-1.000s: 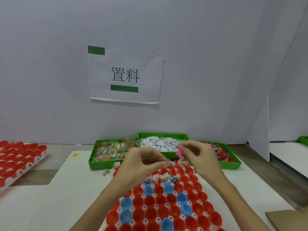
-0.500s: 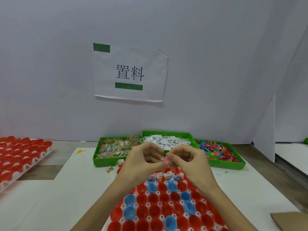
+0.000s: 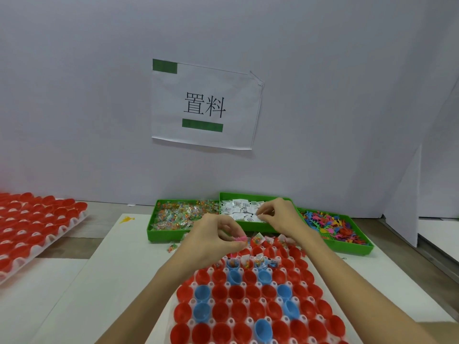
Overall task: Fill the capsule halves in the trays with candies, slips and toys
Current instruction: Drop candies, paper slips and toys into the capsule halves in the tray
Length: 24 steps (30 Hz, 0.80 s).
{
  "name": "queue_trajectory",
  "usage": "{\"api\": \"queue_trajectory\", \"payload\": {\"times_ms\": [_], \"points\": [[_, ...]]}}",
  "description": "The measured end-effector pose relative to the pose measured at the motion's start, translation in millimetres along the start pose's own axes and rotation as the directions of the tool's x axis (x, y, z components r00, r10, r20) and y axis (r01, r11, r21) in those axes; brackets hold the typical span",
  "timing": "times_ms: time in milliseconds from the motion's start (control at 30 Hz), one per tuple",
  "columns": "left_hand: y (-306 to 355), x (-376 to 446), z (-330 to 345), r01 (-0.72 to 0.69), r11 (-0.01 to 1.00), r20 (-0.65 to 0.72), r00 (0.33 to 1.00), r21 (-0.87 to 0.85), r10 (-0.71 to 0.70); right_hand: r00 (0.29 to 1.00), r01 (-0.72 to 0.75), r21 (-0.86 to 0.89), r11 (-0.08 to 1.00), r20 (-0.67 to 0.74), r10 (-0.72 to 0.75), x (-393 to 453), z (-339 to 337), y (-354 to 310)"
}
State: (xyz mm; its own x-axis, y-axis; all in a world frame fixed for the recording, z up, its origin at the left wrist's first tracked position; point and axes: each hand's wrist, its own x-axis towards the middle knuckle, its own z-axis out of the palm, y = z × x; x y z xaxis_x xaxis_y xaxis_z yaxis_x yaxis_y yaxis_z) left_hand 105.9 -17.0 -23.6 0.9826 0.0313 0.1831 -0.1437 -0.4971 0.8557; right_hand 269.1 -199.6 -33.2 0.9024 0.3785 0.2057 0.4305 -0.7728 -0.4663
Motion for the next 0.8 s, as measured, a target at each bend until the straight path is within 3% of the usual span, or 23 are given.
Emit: {"api": "queue_trajectory", "payload": {"times_ms": [367, 800], "points": [[-1, 2, -8, -0.023, 1.000, 0.029, 0.999, 0.012, 0.022, 0.961, -0.146, -0.032, 0.989, 0.233, 0.150, 34, 8, -11], [-3, 2, -7, -0.014, 0.998, 0.039, 0.999, 0.058, 0.012, 0.984, -0.128, 0.145, 0.981, 0.141, 0.108, 26, 6, 7]]}}
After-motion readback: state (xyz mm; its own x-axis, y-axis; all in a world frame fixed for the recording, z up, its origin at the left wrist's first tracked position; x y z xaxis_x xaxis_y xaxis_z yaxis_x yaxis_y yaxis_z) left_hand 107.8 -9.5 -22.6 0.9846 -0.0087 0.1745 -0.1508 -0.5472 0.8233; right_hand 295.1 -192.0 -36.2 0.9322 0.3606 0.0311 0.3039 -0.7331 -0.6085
